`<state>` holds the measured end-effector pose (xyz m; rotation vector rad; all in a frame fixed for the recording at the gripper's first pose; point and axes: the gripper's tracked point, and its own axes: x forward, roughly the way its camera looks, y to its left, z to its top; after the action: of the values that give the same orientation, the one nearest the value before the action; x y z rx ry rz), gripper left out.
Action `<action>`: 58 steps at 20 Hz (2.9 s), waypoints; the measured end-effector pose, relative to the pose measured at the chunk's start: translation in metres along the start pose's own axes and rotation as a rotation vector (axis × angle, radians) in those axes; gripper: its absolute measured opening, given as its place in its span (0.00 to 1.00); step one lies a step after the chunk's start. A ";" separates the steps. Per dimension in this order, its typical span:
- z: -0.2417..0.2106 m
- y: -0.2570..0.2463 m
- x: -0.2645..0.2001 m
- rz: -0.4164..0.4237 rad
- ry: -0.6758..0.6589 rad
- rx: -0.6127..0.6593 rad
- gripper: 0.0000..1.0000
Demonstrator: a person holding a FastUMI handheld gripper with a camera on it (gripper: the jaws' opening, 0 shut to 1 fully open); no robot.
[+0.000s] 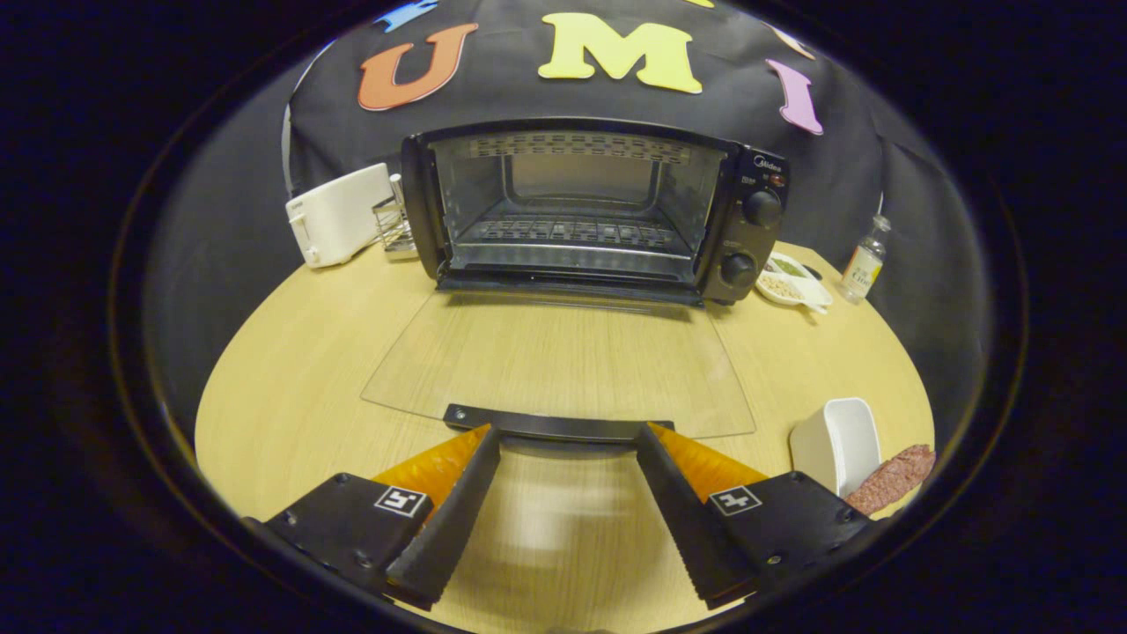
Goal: Open the toaster oven, put the food inside, and close the toaster oven door.
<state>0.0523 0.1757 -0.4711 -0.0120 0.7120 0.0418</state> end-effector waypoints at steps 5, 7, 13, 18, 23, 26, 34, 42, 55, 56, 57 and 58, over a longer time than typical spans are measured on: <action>0.039 -0.051 -0.036 -0.017 -0.098 -0.044 1.00; 0.052 -0.089 -0.051 -0.044 -0.127 -0.072 1.00; 0.055 -0.219 -0.094 -0.088 -0.132 -0.055 1.00; 0.018 -0.270 -0.102 0.066 -0.036 0.017 0.99; -0.037 -0.264 -0.103 0.283 0.139 0.101 0.81; -0.056 -0.260 -0.107 0.388 0.223 0.228 0.59; -0.035 -0.263 -0.119 0.476 0.247 0.327 0.18; 0.049 -0.235 -0.148 0.490 0.119 0.347 0.17; 0.142 -0.070 -0.044 0.542 -0.084 0.632 0.17; 0.150 -0.063 -0.031 0.521 -0.113 0.679 0.17; 0.155 -0.059 -0.016 0.474 -0.133 0.725 0.17; 0.158 -0.057 -0.001 0.429 -0.158 0.760 0.17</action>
<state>0.1569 0.1224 -0.3508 0.8638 0.5271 0.1781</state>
